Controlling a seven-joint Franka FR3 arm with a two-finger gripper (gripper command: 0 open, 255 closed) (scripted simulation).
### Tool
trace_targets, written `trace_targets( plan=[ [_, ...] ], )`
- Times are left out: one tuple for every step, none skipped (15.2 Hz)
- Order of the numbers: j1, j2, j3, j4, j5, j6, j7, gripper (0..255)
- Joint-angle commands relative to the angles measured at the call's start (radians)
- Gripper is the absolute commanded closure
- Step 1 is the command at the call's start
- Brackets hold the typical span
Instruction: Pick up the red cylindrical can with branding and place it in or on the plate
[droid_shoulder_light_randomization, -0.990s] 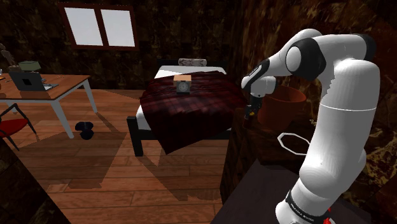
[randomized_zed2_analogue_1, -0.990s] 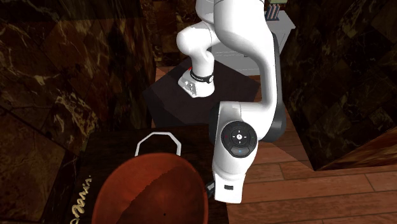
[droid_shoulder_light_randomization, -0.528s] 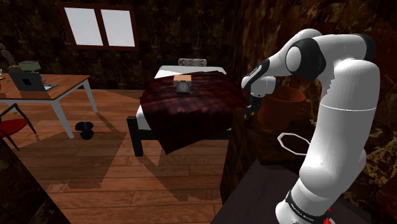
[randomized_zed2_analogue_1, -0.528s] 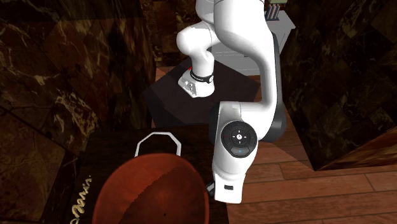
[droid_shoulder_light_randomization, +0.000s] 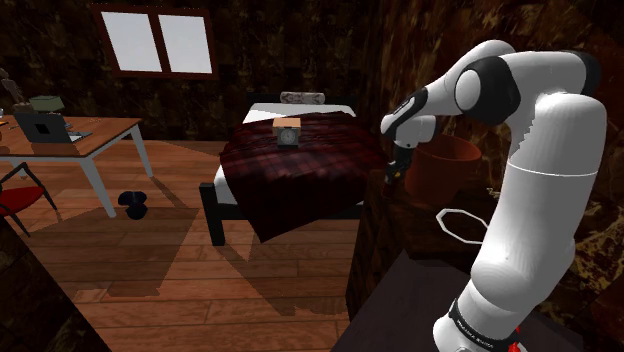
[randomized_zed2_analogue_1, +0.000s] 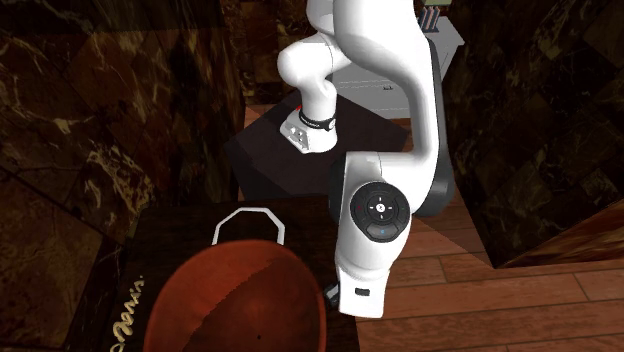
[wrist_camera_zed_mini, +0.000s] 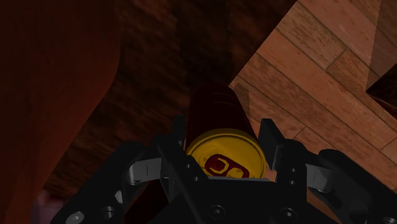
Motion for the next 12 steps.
trace_targets(
  plan=[
    [0.004,-0.023,-0.007,0.004,-0.017,-0.022,0.010,255],
    [0.006,-0.032,-0.010,0.008,-0.025,-0.033,0.016,255],
    [0.008,-0.041,-0.012,0.012,-0.032,-0.045,0.021,255],
    [0.010,-0.050,-0.014,0.017,-0.039,-0.056,0.026,255],
    [0.011,-0.058,-0.016,0.021,-0.046,-0.068,0.030,255],
    [0.013,-0.067,-0.018,0.026,-0.053,-0.080,0.035,255],
    [0.014,-0.075,-0.019,0.031,-0.059,-0.092,0.040,255],
    [0.016,-0.084,-0.021,0.036,-0.066,-0.104,0.044,255],
    [0.017,-0.092,-0.022,0.041,-0.072,-0.116,0.048,255],
    [0.018,-0.099,-0.023,0.047,-0.078,-0.128,0.053,255],
    [0.019,-0.107,-0.024,0.053,-0.084,-0.140,0.057,255],
    [0.019,-0.108,-0.024,0.053,-0.084,-0.141,0.057,255]
  ],
)
